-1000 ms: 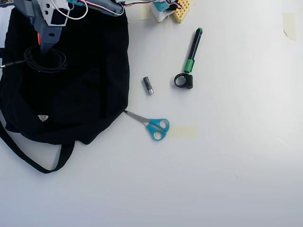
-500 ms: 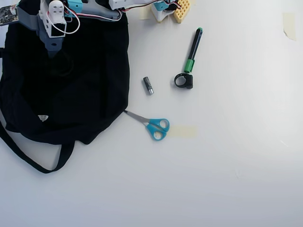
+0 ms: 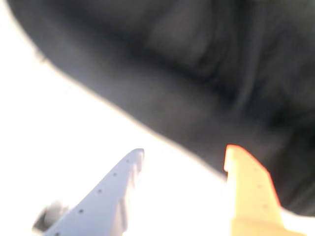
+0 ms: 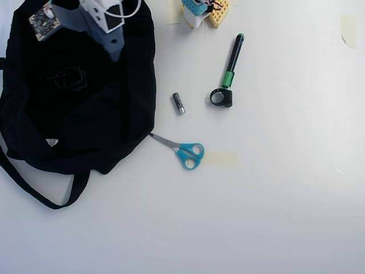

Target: Put the cable into the black bag

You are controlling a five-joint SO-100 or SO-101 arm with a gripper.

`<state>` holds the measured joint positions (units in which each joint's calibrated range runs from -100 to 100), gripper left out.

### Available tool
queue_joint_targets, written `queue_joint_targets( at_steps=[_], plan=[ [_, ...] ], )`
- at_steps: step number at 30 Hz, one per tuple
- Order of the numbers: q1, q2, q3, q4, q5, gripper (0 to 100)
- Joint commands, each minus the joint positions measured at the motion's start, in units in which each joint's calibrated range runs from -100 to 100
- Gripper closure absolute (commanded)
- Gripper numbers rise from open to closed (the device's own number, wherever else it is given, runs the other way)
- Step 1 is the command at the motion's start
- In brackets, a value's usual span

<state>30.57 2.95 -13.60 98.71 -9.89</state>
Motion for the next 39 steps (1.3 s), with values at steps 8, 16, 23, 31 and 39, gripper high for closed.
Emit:
queue_joint_targets(
  at_steps=[8,16,23,31,39],
  plan=[
    [-27.3,-51.9,39.7,-21.8,-4.0,86],
    [-27.4,-76.1,75.6,-41.6,-4.8,86],
    [-27.5,-96.1,98.7,-48.2,0.1,86],
    [-27.4,-102.4,104.3,-46.9,4.4,87],
    [-28.7,-102.4,103.5,-40.0,4.4,98]
  ],
)
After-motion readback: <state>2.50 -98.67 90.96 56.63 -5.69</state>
